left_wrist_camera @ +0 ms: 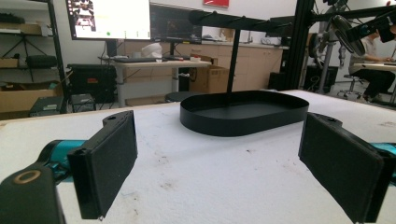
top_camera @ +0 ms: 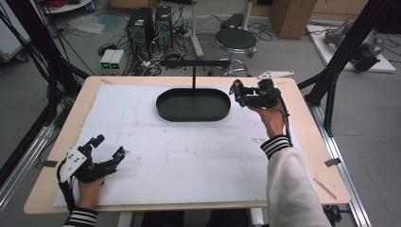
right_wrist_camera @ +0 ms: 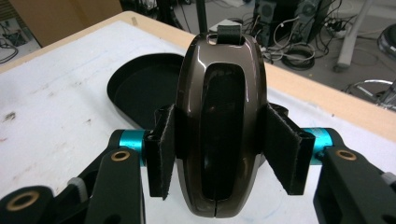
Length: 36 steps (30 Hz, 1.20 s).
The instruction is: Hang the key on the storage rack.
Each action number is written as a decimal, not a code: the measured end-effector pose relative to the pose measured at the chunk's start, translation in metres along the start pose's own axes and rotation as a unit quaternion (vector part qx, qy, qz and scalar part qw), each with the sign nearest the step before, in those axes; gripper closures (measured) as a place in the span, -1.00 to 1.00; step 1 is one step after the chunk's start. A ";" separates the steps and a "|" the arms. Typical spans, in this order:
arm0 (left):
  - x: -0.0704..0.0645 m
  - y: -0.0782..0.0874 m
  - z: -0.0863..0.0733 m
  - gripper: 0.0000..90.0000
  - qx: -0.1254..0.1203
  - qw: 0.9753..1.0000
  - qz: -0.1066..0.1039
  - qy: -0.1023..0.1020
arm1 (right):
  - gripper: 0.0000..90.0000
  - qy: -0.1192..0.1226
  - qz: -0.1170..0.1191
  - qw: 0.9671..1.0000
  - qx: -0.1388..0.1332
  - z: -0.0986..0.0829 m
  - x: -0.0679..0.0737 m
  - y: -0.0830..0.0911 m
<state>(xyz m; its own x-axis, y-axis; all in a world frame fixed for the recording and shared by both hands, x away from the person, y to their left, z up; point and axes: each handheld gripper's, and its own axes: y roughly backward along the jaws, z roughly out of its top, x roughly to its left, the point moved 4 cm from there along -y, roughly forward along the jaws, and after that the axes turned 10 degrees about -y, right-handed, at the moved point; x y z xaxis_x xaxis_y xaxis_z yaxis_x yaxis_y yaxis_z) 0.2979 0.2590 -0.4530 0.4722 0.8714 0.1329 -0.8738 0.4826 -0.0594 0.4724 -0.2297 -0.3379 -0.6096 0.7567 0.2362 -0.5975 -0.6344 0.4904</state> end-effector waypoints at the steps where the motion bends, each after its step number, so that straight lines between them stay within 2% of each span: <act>1: 0.000 0.000 0.000 -0.73 0.000 1.000 0.000 0.000 | 0.06 0.002 -0.001 1.000 -0.001 0.002 0.000 -0.001; 20: 0.000 0.000 0.000 -0.73 0.000 1.000 0.001 0.000 | 0.06 0.027 -0.022 0.999 -0.021 0.041 0.004 -0.019; 33: 0.000 0.000 0.000 -0.73 -0.001 1.000 0.001 0.002 | 0.06 0.018 -0.033 0.999 -0.022 0.052 0.002 -0.031; 36: 0.000 0.000 0.000 -0.73 -0.001 1.000 0.000 0.001 | 0.06 0.014 -0.031 0.999 -0.034 0.053 0.002 -0.032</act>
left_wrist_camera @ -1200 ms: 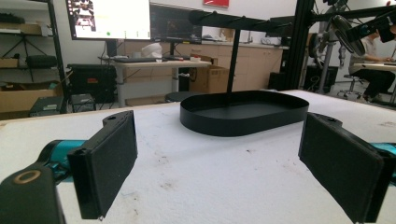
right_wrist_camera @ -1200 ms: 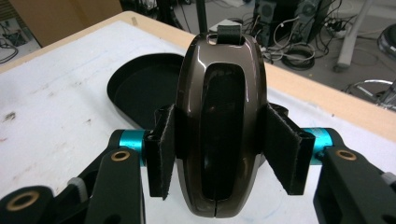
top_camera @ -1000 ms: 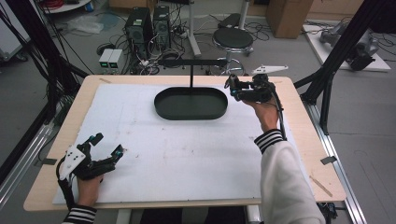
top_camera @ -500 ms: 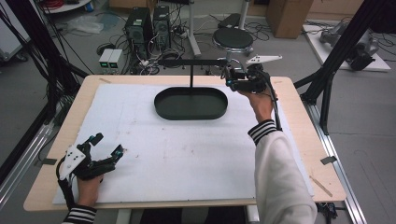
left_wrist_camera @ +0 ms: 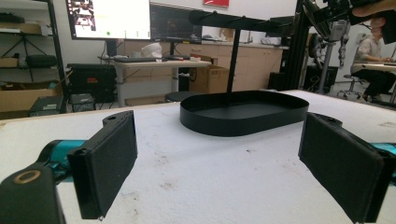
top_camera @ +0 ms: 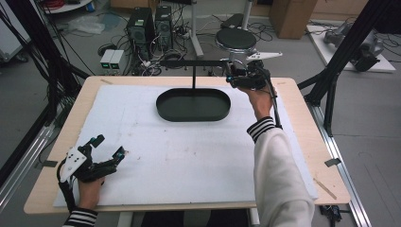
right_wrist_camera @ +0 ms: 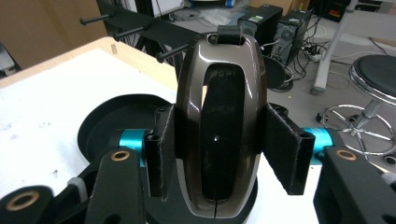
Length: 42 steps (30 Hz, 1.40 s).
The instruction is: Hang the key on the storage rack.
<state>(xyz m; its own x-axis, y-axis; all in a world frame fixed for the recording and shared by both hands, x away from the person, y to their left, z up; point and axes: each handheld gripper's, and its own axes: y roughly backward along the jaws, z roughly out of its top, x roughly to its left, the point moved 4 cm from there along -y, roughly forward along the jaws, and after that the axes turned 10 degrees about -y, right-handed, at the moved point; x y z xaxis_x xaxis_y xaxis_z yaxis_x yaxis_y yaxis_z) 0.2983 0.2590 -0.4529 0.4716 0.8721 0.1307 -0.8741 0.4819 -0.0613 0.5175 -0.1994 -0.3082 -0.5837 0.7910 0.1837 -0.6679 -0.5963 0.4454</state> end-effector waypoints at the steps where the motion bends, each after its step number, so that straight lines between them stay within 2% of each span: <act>1: 0.000 0.000 0.000 -0.73 0.000 1.000 0.000 0.000 | 0.06 0.003 0.000 1.000 -0.002 0.000 -0.001 -0.001; 10: 0.000 0.000 0.000 -0.73 0.000 1.000 0.000 0.000 | 0.06 0.003 -0.010 1.000 0.000 0.005 0.001 -0.004; 11: 0.000 0.000 0.000 -0.73 0.000 1.000 0.000 0.000 | 0.06 0.010 -0.011 1.000 -0.004 0.006 0.001 -0.005; 14: 0.000 0.000 0.000 -0.73 0.001 1.000 0.000 0.000 | 0.06 0.007 -0.010 1.000 -0.005 0.008 0.002 -0.007; 18: 0.000 0.000 0.000 -0.73 0.001 1.000 0.000 0.000 | 0.06 0.015 -0.017 1.000 -0.008 0.012 0.003 -0.010; 20: 0.000 0.000 0.000 -0.73 0.001 1.000 0.000 0.000 | 0.06 0.008 -0.017 1.000 -0.005 0.014 0.004 -0.011; 24: 0.000 0.000 0.000 -0.73 0.000 1.000 0.000 0.002 | 0.06 0.012 -0.021 1.000 -0.008 0.018 0.004 -0.012; 32: 0.000 0.000 0.000 -0.73 0.001 1.000 0.000 -0.001 | 0.06 0.009 -0.042 0.999 -0.005 0.016 -0.007 -0.011; 34: 0.000 0.000 0.000 -0.73 0.000 1.000 0.000 0.000 | 0.06 0.012 -0.053 0.999 0.001 0.015 -0.009 -0.010; 42: 0.000 0.000 0.000 -0.73 0.001 1.000 0.000 -0.002 | 0.06 0.014 -0.065 0.998 0.016 0.010 -0.018 -0.008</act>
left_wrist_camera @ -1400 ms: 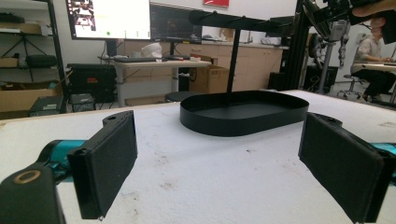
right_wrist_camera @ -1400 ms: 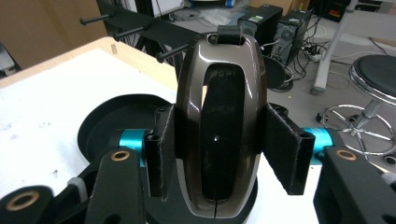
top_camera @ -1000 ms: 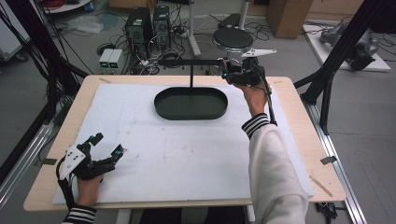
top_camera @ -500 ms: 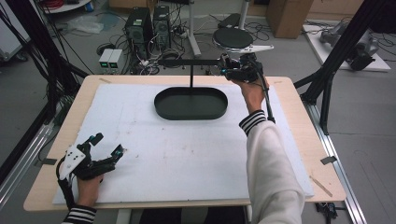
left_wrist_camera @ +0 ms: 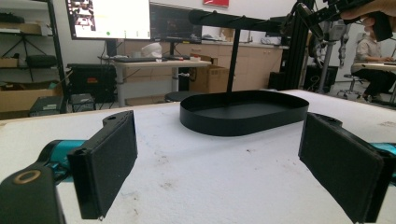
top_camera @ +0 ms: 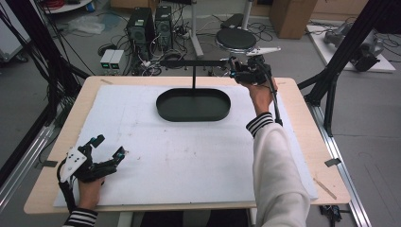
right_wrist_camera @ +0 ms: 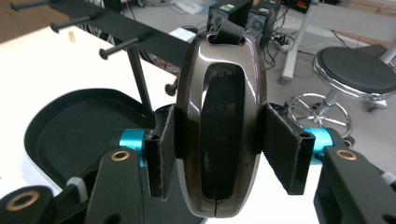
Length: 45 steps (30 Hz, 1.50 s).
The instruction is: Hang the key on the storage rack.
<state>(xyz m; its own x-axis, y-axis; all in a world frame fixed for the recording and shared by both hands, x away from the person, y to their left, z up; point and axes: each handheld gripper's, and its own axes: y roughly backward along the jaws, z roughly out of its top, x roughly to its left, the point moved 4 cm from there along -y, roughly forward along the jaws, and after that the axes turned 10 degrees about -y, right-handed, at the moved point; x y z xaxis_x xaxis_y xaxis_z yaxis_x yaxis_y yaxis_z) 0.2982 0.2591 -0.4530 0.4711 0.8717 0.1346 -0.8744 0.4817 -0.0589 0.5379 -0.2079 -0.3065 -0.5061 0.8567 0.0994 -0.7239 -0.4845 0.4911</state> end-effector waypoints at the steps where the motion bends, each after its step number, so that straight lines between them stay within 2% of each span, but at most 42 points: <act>1: 0.000 0.000 0.000 -0.73 0.001 1.000 0.000 0.000 | 0.06 0.002 -0.002 1.000 0.003 -0.001 -0.001 0.000; 15: 0.000 0.000 0.000 -0.73 0.001 1.000 -0.001 0.000 | 0.06 -0.006 -0.016 0.999 0.037 -0.012 -0.011 0.000; 17: 0.000 0.000 0.000 -0.73 0.001 1.000 -0.001 0.000 | 0.06 -0.004 -0.018 1.000 0.024 -0.017 -0.013 0.000; 18: 0.000 0.000 0.000 -0.73 0.001 1.000 -0.001 0.000 | 0.06 -0.013 -0.015 0.999 0.024 -0.021 -0.016 0.000; 19: 0.000 0.000 0.000 -0.73 0.001 1.000 -0.001 -0.001 | 0.06 -0.018 -0.015 0.999 0.027 -0.024 -0.018 -0.001; 20: 0.000 0.000 0.000 -0.73 0.001 1.000 -0.001 -0.001 | 0.06 -0.023 -0.018 0.999 0.045 -0.028 -0.021 -0.002; 22: 0.000 0.000 0.000 -0.73 0.001 1.000 -0.001 -0.001 | 0.06 -0.012 -0.022 0.998 0.058 -0.032 -0.023 -0.004; 27: 0.000 0.000 0.000 -0.73 0.001 1.000 -0.001 0.000 | 0.06 -0.014 -0.021 0.998 0.055 -0.033 -0.024 -0.006; 33: 0.000 0.000 0.000 -0.73 0.001 1.000 -0.001 -0.001 | 0.06 -0.012 -0.021 0.997 0.069 -0.040 -0.026 -0.013; 34: 0.000 0.000 0.000 -0.73 0.001 1.000 -0.001 -0.001 | 0.06 -0.010 -0.021 0.998 0.059 -0.043 -0.025 -0.015; 35: 0.000 0.000 0.000 -0.73 0.001 1.000 0.000 0.000 | 0.06 -0.014 -0.018 0.999 0.046 -0.047 -0.026 -0.016; 36: 0.000 0.000 0.000 -0.73 0.001 1.000 -0.001 -0.001 | 0.06 -0.030 -0.007 0.998 0.053 -0.051 -0.027 -0.018; 37: 0.000 0.000 0.000 -0.73 0.001 1.000 -0.001 -0.001 | 0.06 -0.033 -0.002 0.998 0.061 -0.053 -0.027 -0.021; 39: -0.001 0.000 0.000 -0.73 0.000 1.000 0.000 0.000 | 0.06 -0.021 -0.008 0.998 0.067 -0.056 -0.024 -0.026; 40: 0.000 0.000 0.000 -0.73 0.001 1.000 -0.001 0.000 | 0.06 -0.016 -0.011 0.998 0.060 -0.058 -0.023 -0.028; 42: -0.001 0.000 0.000 -0.73 0.000 1.000 -0.001 0.000 | 0.06 -0.034 0.001 0.998 0.058 -0.063 -0.022 -0.034; 45: -0.001 0.000 0.000 -0.73 0.000 1.000 -0.001 0.000 | 0.06 -0.038 0.005 0.998 0.054 -0.068 -0.021 -0.039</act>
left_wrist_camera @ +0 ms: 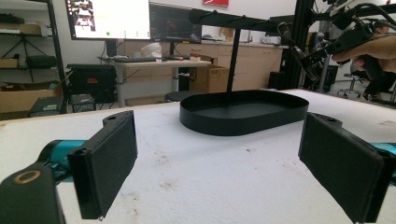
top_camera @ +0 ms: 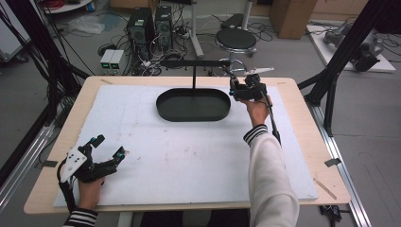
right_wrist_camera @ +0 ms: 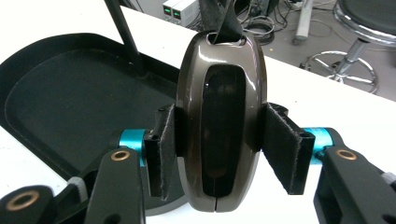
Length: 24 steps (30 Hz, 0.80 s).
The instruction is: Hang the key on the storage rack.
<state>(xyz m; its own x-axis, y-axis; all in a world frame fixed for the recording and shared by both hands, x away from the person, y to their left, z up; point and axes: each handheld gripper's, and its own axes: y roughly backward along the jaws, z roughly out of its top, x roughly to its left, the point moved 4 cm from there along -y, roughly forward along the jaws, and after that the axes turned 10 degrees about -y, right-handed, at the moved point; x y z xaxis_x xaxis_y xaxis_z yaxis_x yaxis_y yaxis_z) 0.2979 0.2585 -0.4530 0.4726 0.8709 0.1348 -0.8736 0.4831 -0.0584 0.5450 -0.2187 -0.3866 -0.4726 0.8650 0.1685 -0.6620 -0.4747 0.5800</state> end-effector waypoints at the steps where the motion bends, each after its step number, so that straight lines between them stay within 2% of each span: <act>1: 0.000 0.000 0.000 -0.73 0.000 1.000 0.000 0.000 | 0.06 0.000 0.001 1.000 0.000 -0.001 0.001 -0.002; 9: 0.000 0.000 0.000 -0.73 -0.001 1.000 -0.001 -0.001 | 0.06 0.005 0.002 1.000 0.000 -0.002 0.003 -0.006; 11: 0.000 0.000 0.000 -0.73 -0.001 1.000 0.000 0.000 | 0.02 0.005 0.013 1.000 0.003 -0.003 0.003 -0.006; 13: 0.000 0.000 0.000 -0.73 -0.001 1.000 0.000 -0.001 | -0.41 0.009 0.009 1.000 0.000 -0.002 0.003 -0.007; 16: 0.000 0.000 0.000 -0.73 -0.001 1.000 0.000 0.000 | -0.73 -0.009 0.023 1.000 -0.004 -0.002 0.004 -0.003; 19: 0.000 0.000 0.000 -0.73 -0.001 1.000 0.000 -0.002 | -0.78 -0.025 0.022 0.999 -0.027 -0.002 0.004 0.010; 20: 0.000 0.000 0.000 -0.73 -0.001 1.000 0.000 0.000 | -0.84 -0.030 0.026 0.999 -0.037 -0.003 0.004 0.015; 21: 0.000 0.000 0.000 -0.73 -0.001 1.000 0.000 -0.001 | -0.99 -0.034 0.028 0.998 -0.047 -0.003 0.005 0.021; 24: 0.000 0.000 0.000 -0.73 -0.002 1.000 0.000 -0.001 | -0.99 -0.028 0.043 0.996 -0.070 -0.003 0.006 0.042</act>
<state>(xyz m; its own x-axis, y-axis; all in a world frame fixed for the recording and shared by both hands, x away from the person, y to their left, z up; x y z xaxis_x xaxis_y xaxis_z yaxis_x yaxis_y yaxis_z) 0.2976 0.2582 -0.4529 0.4726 0.8705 0.1374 -0.8730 0.4838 -0.0624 0.5126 -0.2337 -0.3637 -0.5010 0.8257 0.2592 -0.6969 -0.5625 0.4448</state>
